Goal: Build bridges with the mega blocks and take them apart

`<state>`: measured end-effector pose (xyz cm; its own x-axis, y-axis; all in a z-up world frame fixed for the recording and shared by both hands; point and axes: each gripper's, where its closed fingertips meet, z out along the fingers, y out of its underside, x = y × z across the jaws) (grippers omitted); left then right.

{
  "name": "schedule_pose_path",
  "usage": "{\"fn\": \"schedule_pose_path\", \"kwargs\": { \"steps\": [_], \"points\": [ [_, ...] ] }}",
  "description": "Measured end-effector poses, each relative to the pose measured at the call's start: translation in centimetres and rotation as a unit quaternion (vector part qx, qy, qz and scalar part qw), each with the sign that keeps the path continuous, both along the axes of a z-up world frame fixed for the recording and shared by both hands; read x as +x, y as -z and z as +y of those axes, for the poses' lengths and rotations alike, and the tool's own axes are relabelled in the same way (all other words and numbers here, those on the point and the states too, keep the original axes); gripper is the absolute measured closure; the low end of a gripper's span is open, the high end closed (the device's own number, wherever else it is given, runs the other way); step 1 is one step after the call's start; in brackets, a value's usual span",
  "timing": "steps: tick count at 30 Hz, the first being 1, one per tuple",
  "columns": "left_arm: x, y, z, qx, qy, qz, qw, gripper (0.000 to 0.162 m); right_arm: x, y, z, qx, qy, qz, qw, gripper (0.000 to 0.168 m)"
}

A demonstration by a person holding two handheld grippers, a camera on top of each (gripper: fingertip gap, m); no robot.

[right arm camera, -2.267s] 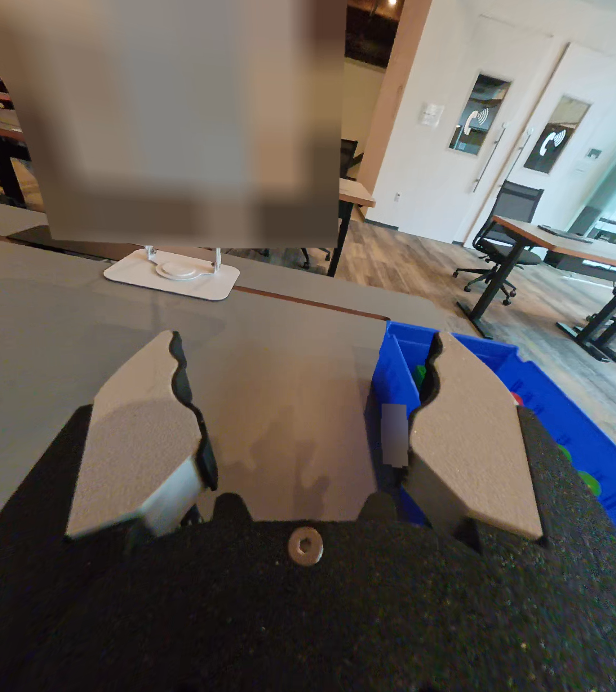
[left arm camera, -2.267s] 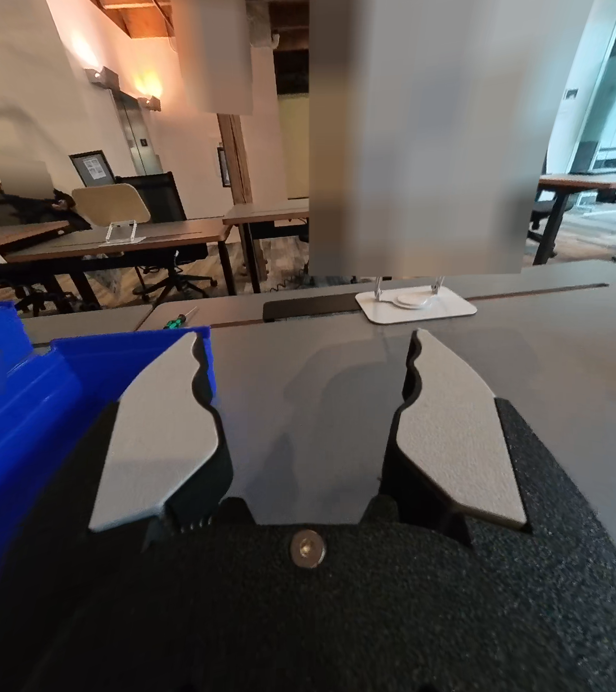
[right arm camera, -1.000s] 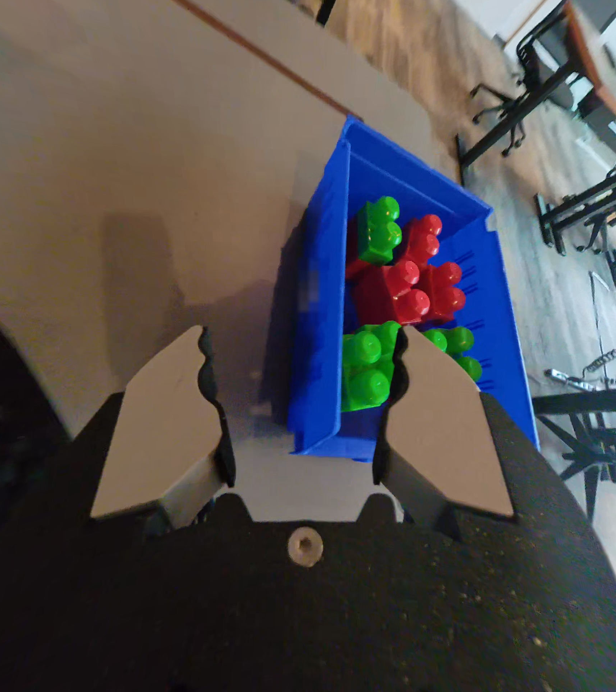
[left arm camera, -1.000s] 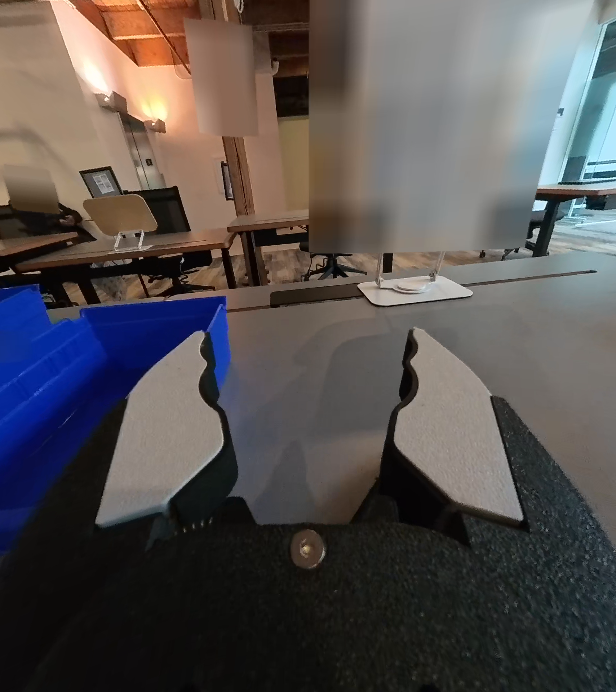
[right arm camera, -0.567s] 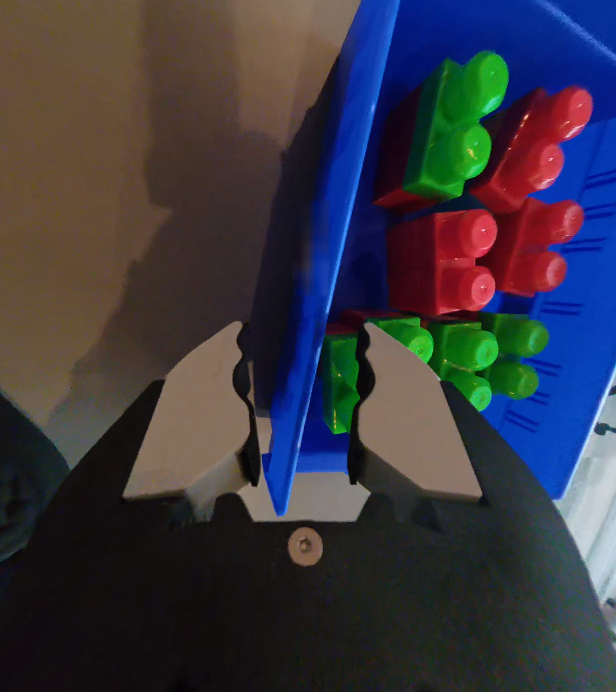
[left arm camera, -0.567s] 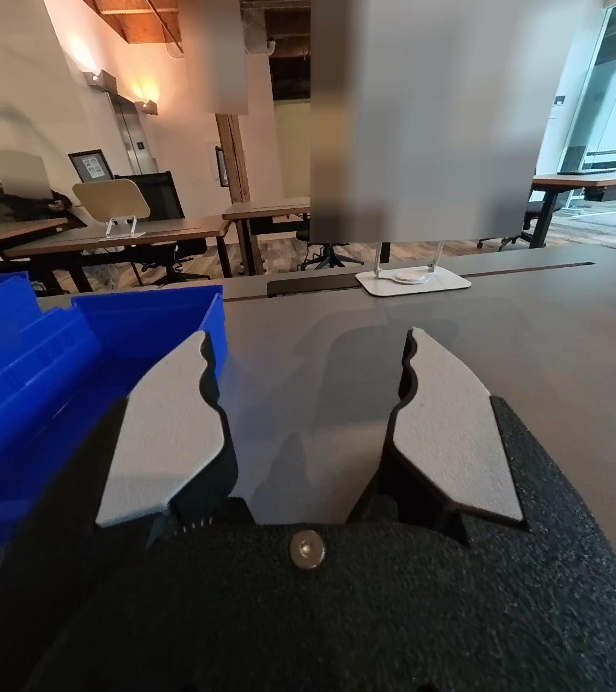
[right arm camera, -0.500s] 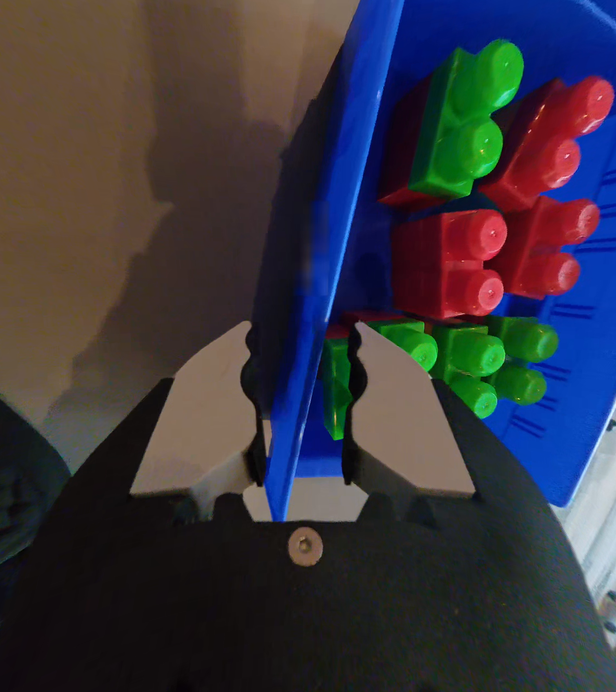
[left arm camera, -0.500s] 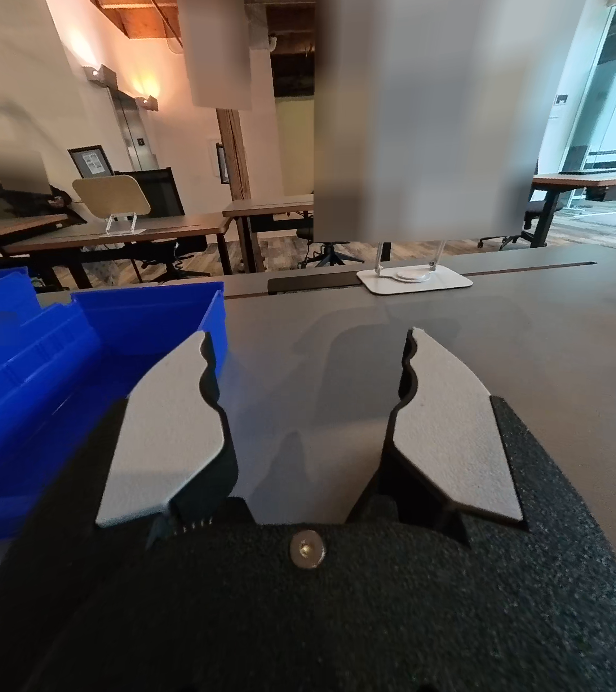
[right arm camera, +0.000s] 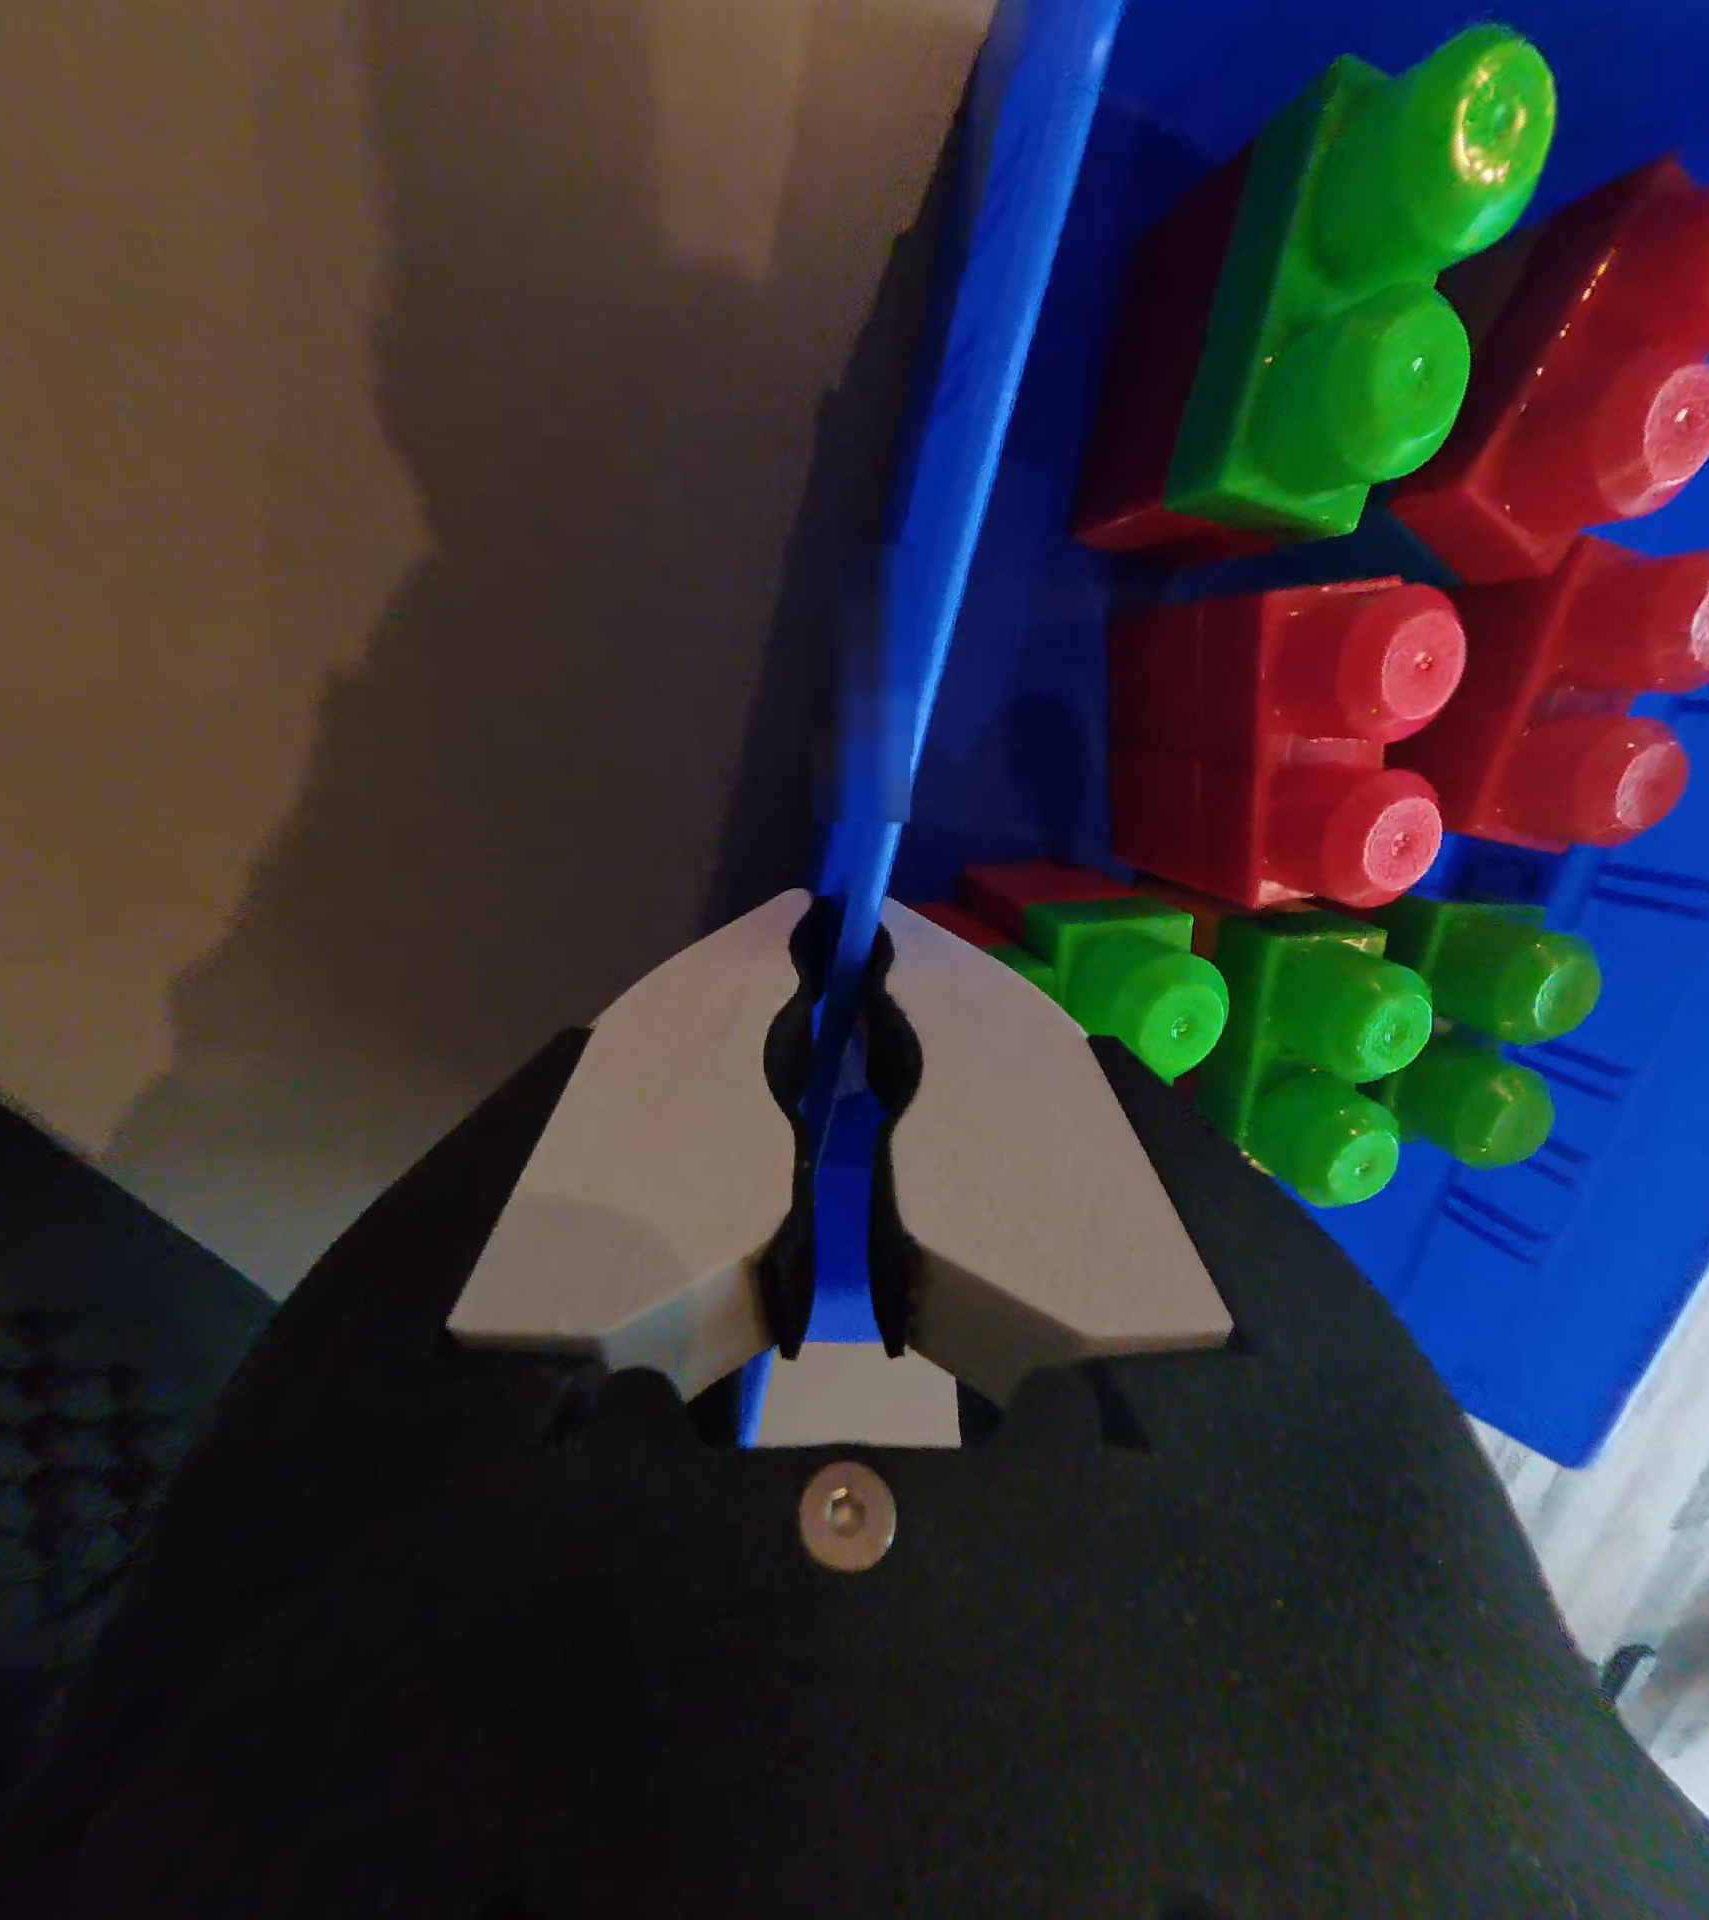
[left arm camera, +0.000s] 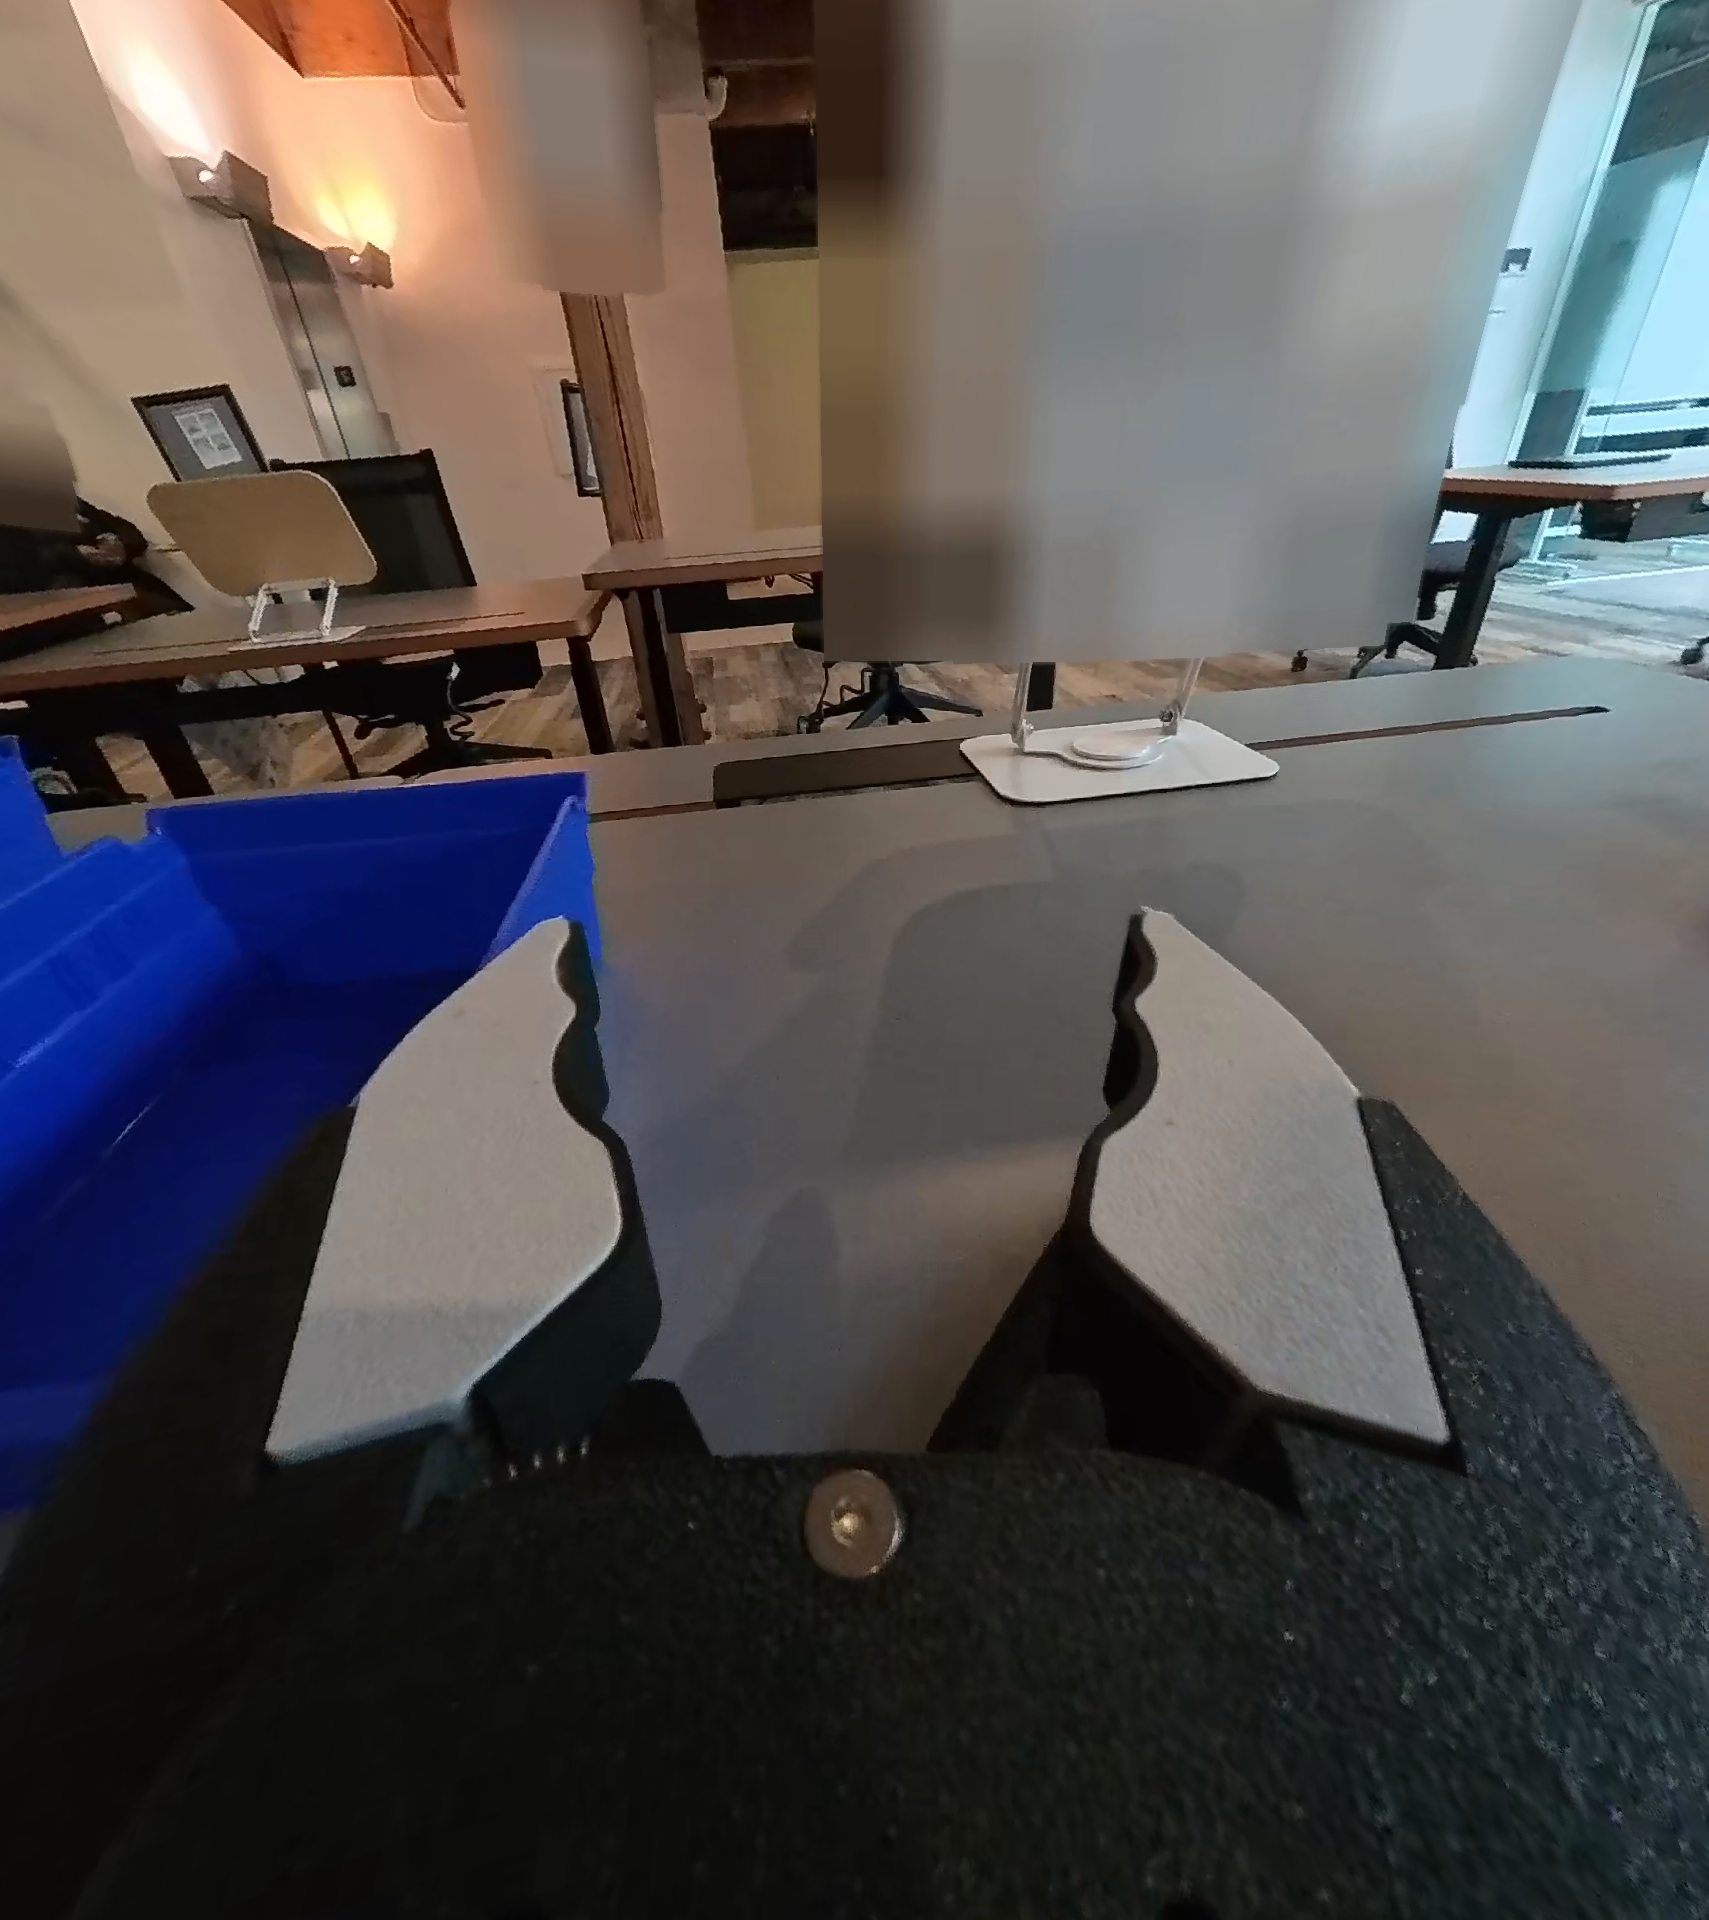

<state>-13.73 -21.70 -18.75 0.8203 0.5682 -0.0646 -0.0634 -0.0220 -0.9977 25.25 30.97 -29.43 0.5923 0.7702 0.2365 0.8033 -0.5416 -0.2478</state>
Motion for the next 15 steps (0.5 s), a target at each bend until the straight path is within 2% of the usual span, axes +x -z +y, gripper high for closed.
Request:
{"fn": "schedule_pose_path", "kwargs": {
  "steps": [15],
  "points": [
    [-0.4, 0.8, -0.7, 0.034, 0.021, -0.021, 0.999, 0.067, -6.2, 0.0, -3.0, -0.012, 0.016, 0.016, 1.0, 0.165]
  ]
}}
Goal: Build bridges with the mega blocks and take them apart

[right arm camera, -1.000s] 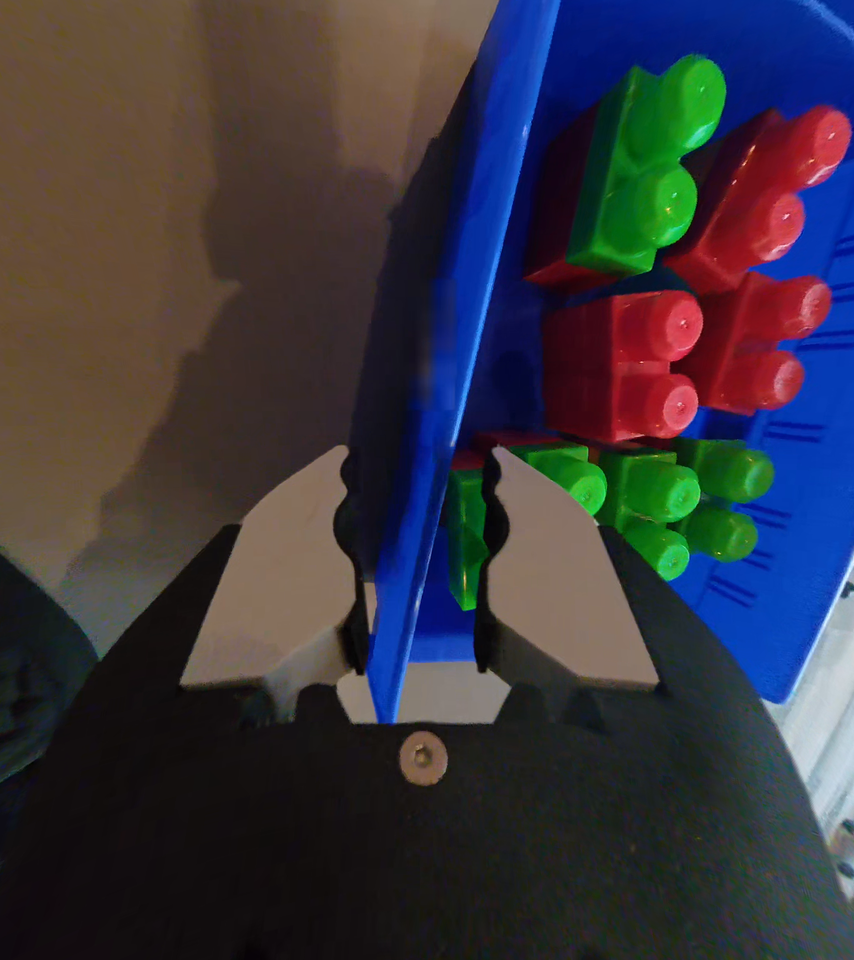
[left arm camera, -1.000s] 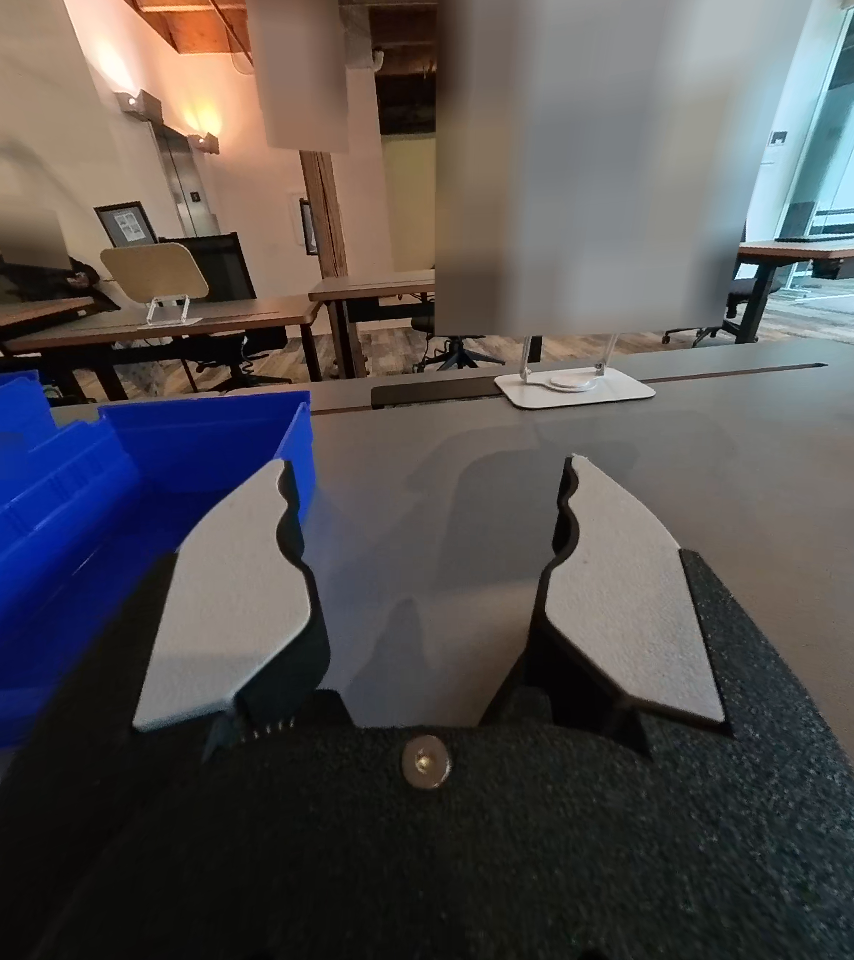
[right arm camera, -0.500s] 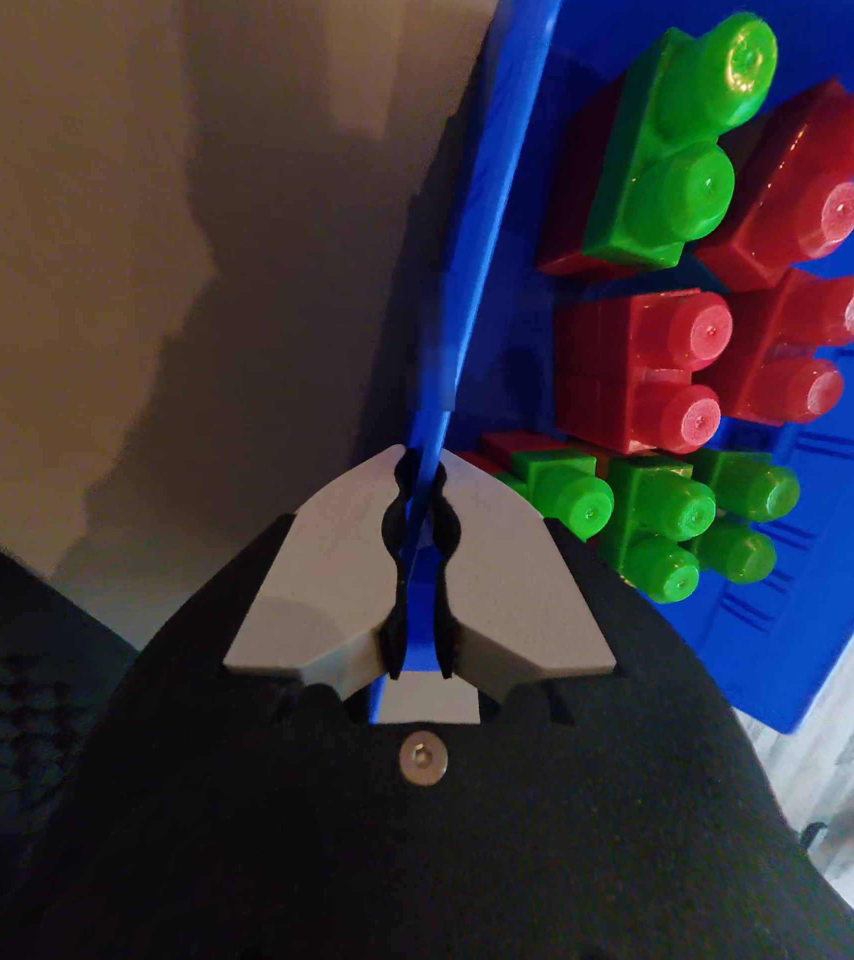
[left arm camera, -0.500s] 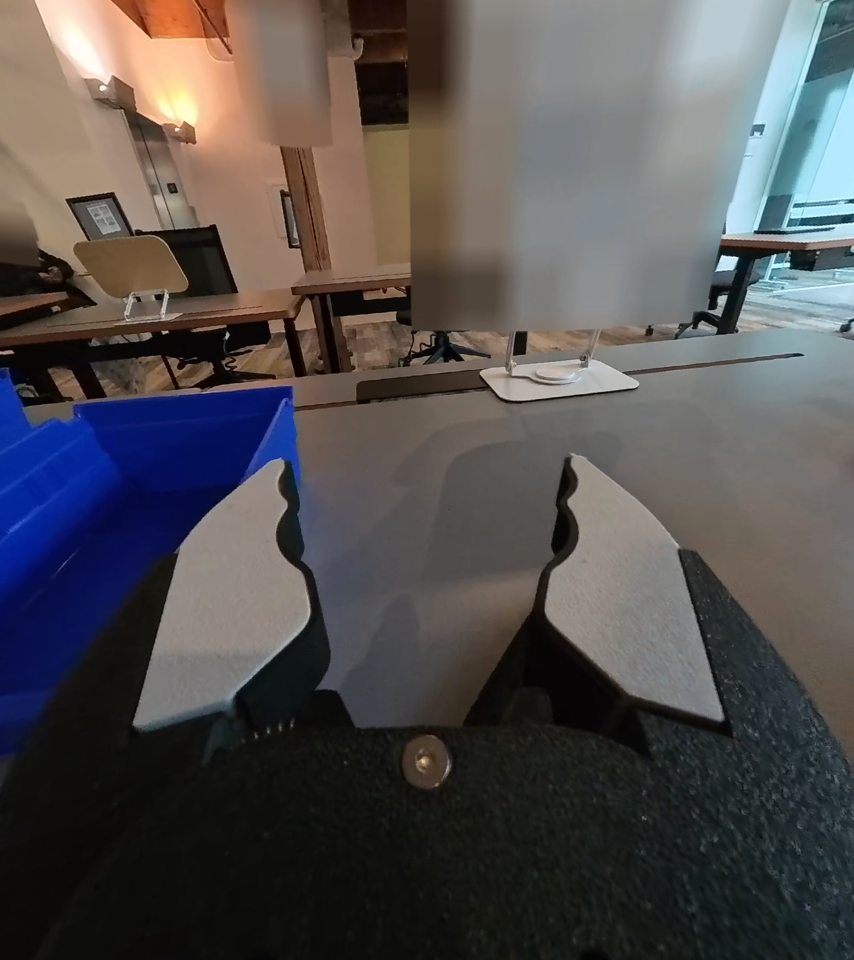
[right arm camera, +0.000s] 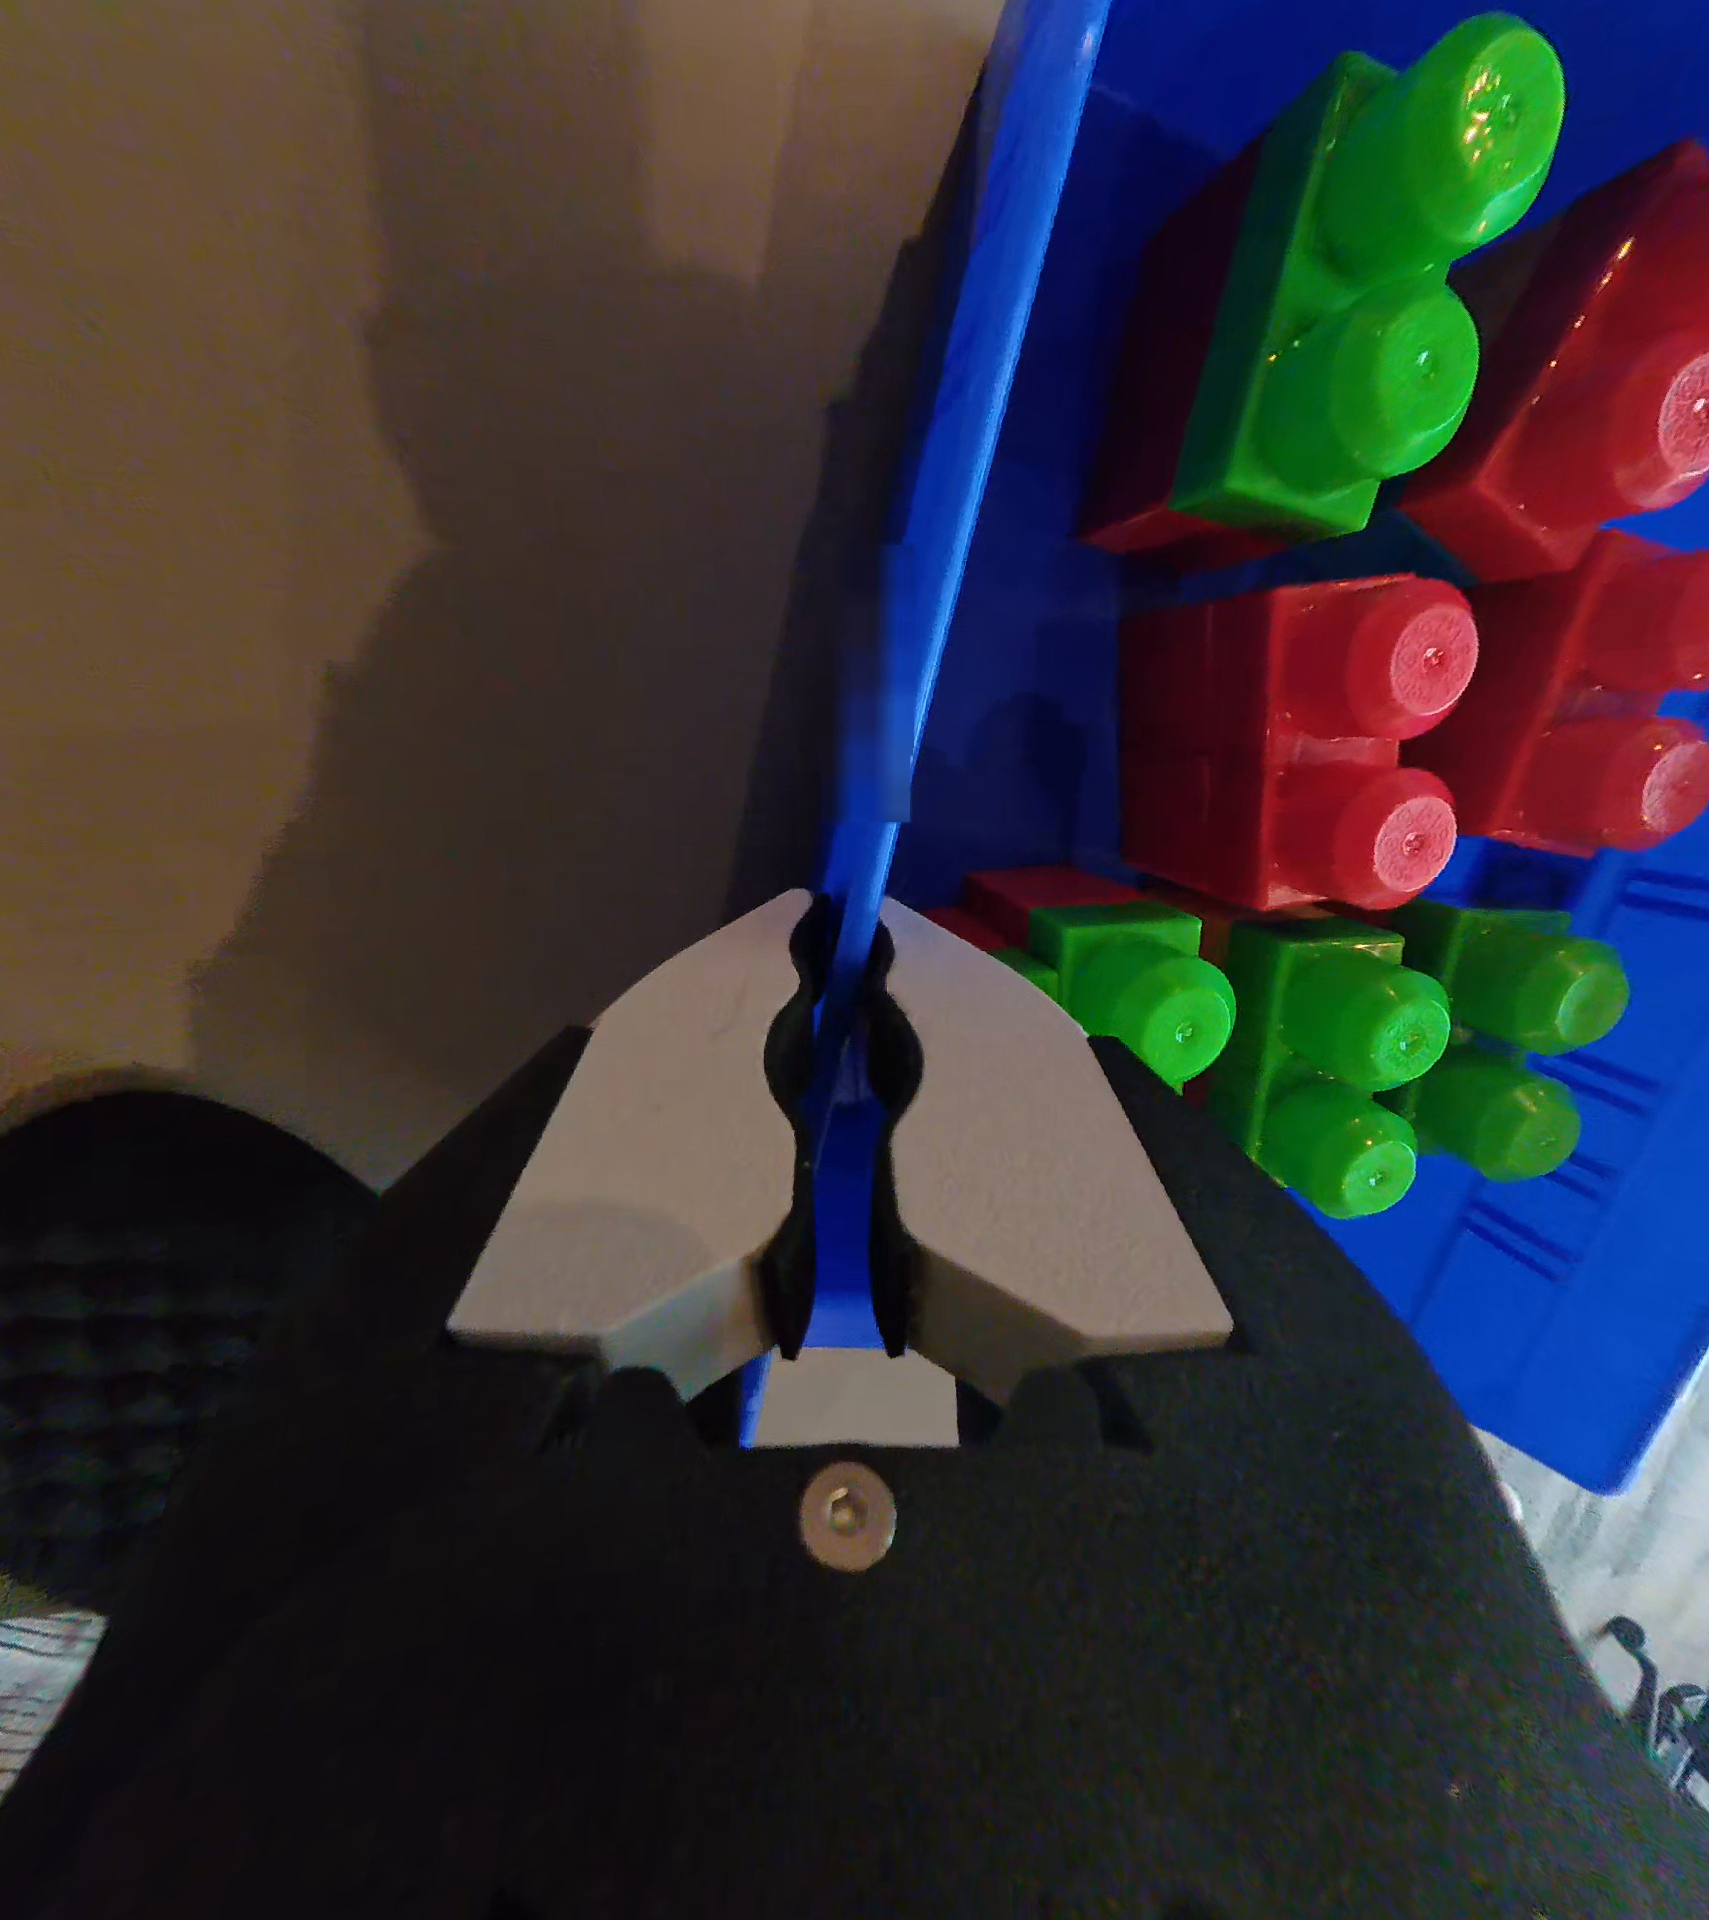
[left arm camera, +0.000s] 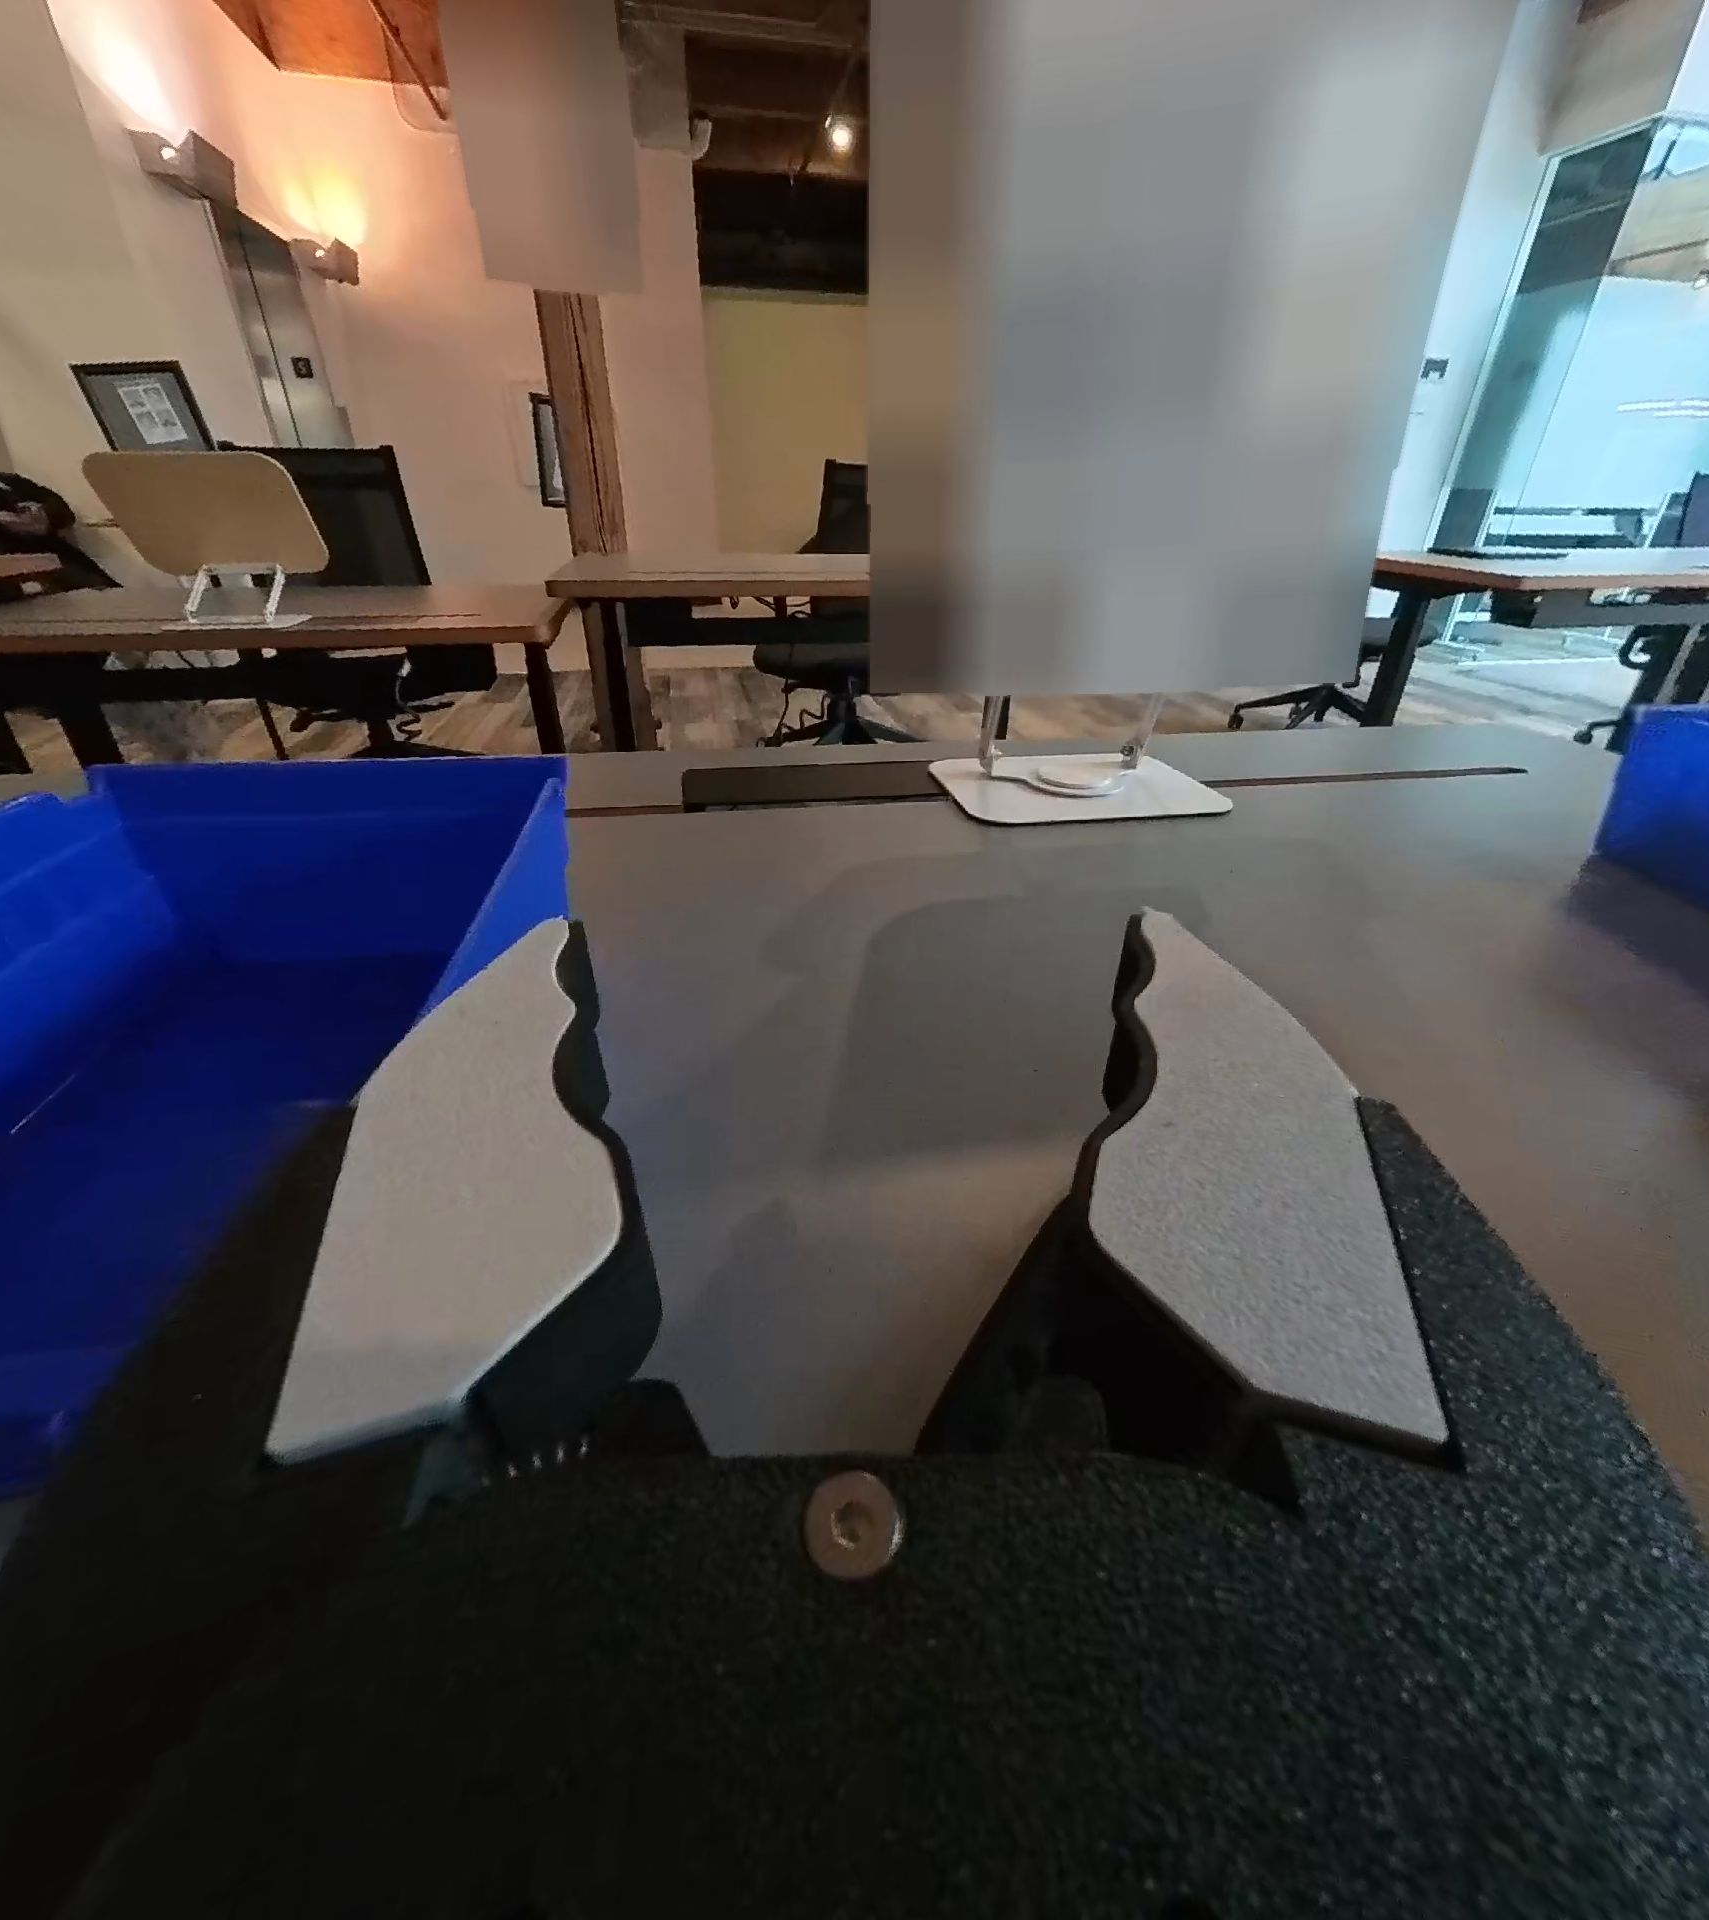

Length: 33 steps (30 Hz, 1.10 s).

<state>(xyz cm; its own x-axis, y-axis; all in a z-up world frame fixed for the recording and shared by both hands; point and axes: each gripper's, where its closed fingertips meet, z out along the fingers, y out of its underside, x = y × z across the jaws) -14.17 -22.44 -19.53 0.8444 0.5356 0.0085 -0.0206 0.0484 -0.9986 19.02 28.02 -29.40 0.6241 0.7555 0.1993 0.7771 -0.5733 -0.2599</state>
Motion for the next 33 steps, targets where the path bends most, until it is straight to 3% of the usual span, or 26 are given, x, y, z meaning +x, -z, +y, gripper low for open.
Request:
{"fn": "schedule_pose_path", "kwargs": {
  "steps": [12, 19, 33],
  "points": [
    [-1.5, 0.2, -2.1, -0.01, 0.013, 0.004, 1.0, 0.067, -6.8, 0.0, -3.6, -0.008, -0.016, -0.007, 1.0, 0.164],
    [0.0, 0.8, -2.0, 0.006, 0.064, 0.001, 0.998, 0.067, -11.3, 0.0, -6.0, -0.006, -0.021, -0.017, 1.0, 0.164],
    [1.0, 2.0, -2.9, 0.01, 0.099, -0.009, 0.995, 0.068, -19.5, -0.1, -11.9, -0.006, -0.049, -0.006, 0.999, 0.164]
  ]
}}
